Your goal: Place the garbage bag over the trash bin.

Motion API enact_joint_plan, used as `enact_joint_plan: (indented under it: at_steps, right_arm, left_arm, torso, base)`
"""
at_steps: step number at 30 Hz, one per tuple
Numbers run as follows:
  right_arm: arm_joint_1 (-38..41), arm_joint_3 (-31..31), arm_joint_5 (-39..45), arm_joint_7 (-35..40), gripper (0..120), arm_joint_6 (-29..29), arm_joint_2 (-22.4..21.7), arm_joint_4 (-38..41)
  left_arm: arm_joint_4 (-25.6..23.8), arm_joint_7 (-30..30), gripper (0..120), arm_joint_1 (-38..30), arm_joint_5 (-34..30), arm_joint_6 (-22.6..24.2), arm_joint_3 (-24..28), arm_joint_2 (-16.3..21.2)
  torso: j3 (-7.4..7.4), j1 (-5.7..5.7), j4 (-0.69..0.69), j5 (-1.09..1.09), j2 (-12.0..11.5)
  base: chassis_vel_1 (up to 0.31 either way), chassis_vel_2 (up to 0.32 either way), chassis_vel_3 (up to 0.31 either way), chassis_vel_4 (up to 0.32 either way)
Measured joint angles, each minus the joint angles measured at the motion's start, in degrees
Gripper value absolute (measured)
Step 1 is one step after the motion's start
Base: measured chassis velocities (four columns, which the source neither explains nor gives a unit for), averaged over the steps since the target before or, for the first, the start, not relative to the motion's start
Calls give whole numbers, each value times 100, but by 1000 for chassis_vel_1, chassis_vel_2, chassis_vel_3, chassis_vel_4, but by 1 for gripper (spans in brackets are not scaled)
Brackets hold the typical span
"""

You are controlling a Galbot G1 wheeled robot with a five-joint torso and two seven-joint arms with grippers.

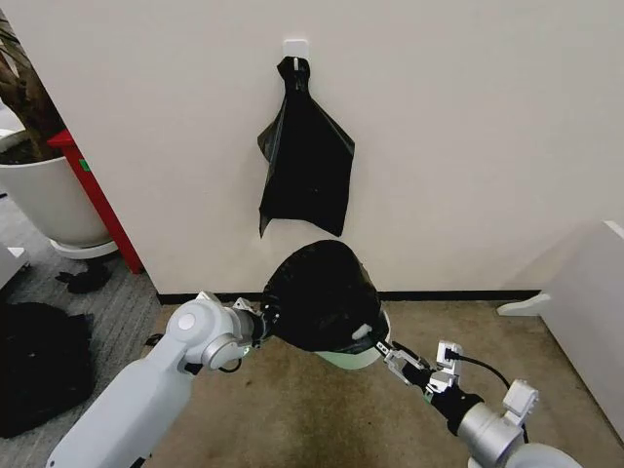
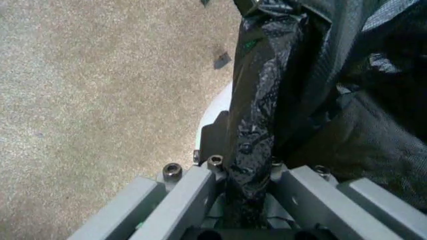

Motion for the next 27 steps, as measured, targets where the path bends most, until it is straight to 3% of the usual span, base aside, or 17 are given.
enact_joint_plan:
  at_steps: [6, 11, 22, 27]
  right_arm:
    - [222, -100, -11, 239, 100, 1, 34, -237]
    - [383, -204, -308, 309, 100, 54, 39, -872]
    - [329, -183, -477, 280, 100, 65, -37, -955]
    - [163, -118, -559, 253, 100, 137, -55, -613]
  left_arm:
    - [-57, 0, 0, -25, -28, 20, 20, 3]
    - [-230, -2, 0, -42, -66, 28, 27, 39]
    - [-405, 9, 0, -29, -98, 24, 14, 53]
    - [-438, 31, 0, -17, -94, 57, 11, 86]
  torso:
    - [0, 0, 0, 0, 0]
    - [0, 0, 0, 1, -1]
    - [0, 0, 0, 0, -1]
    - [0, 0, 0, 0, -1]
  base:
    - [0, 0, 0, 0]
    - [0, 0, 0, 0]
    - [0, 0, 0, 0]
    - [0, 0, 0, 0]
